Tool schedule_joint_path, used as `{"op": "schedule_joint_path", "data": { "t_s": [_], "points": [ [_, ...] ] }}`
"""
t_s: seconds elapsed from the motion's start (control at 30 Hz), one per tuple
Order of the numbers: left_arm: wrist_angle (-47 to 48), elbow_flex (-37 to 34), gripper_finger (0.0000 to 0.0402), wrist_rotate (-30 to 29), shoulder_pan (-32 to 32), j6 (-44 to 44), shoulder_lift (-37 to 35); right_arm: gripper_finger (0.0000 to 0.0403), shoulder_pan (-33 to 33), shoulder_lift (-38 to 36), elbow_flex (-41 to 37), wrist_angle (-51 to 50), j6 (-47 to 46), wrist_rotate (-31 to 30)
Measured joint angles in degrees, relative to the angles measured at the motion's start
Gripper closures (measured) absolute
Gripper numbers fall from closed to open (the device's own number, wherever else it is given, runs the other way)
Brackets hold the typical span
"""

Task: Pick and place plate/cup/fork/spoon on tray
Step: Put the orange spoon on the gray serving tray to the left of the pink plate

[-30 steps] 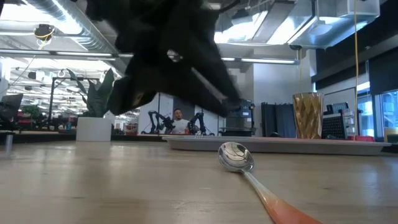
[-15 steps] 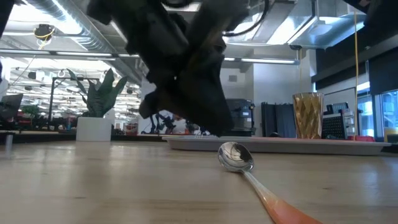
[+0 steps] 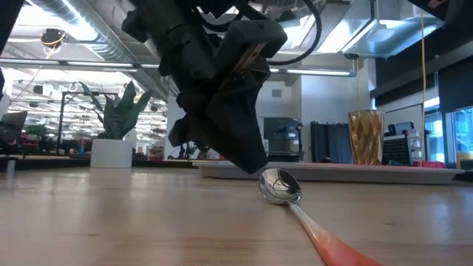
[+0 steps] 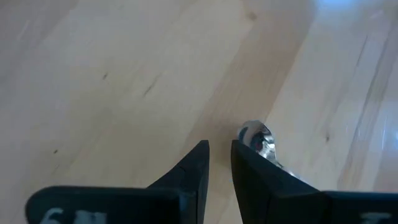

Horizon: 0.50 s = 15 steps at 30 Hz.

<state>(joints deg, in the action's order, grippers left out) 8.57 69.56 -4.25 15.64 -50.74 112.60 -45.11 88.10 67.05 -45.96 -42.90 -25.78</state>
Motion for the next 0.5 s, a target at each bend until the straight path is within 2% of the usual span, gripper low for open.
{"op": "schedule_joint_path", "data": {
  "t_s": [0.5],
  "points": [
    [-1.2,0.0,0.0340,2.3,0.0,0.5,2.3,0.0398,0.0,0.0,0.0,-0.1,0.1,0.3]
  ]
}}
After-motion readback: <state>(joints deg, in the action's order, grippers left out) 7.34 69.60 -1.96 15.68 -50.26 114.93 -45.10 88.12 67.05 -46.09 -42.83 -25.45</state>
